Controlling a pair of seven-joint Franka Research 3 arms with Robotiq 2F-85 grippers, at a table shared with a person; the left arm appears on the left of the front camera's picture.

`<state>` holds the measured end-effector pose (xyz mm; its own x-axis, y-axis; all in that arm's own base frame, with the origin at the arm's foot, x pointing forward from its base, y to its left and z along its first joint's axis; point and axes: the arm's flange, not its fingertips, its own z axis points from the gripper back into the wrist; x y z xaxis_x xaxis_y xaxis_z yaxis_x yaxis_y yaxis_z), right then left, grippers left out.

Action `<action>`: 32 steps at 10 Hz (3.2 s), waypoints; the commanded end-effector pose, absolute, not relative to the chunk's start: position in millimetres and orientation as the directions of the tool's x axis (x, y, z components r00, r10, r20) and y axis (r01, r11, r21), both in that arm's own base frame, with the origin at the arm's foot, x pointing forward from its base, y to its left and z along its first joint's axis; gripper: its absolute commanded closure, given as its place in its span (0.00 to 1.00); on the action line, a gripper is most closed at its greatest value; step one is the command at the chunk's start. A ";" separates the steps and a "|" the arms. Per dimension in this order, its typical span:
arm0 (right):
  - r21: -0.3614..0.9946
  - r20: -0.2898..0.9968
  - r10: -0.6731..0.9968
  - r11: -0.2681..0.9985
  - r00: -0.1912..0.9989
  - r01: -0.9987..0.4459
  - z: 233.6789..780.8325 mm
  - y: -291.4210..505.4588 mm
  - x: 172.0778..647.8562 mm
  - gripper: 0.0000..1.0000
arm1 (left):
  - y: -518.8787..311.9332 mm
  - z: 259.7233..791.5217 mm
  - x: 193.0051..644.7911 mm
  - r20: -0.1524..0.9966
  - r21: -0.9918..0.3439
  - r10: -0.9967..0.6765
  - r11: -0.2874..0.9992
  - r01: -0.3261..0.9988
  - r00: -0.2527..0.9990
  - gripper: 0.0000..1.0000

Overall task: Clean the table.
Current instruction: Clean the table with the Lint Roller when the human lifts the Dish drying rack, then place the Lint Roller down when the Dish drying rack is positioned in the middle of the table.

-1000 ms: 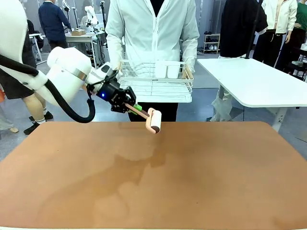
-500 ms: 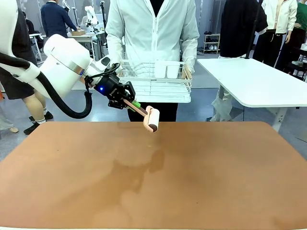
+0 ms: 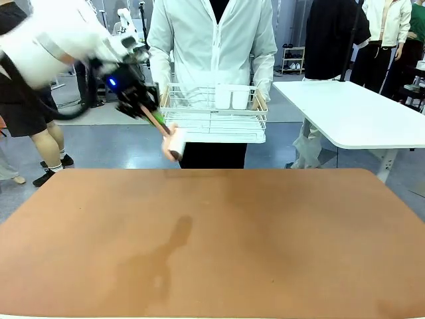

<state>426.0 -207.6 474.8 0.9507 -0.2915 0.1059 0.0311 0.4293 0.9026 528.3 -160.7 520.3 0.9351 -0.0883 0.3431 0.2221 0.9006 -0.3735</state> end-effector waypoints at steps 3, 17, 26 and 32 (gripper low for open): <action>0.904 0.112 -0.289 0.427 0.951 0.023 477.6 -206.5 425.4 0.00 | -82.0 600.4 493.1 0.360 -0.019 -0.189 0.978 0.210 0.914 0.81; 0.904 0.112 -0.289 0.427 0.951 0.023 477.6 -206.5 425.4 0.00 | 44.9 575.4 506.5 0.287 -0.049 0.000 0.999 0.015 0.958 0.81; 0.904 0.112 -0.289 0.427 0.951 0.023 477.6 -206.5 425.4 0.00 | 44.9 575.4 506.5 0.287 -0.049 0.000 0.999 0.015 0.958 0.81; 0.904 0.112 -0.289 0.427 0.951 0.023 477.6 -206.5 425.4 0.00 | 44.9 575.4 506.5 0.287 -0.049 0.000 0.999 0.015 0.958 0.81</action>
<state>425.9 -207.7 474.8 0.9506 -0.2917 0.1057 0.0314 0.4293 0.9026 509.3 44.6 570.4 0.9602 -0.0039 0.2794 0.0226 0.9977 -0.0636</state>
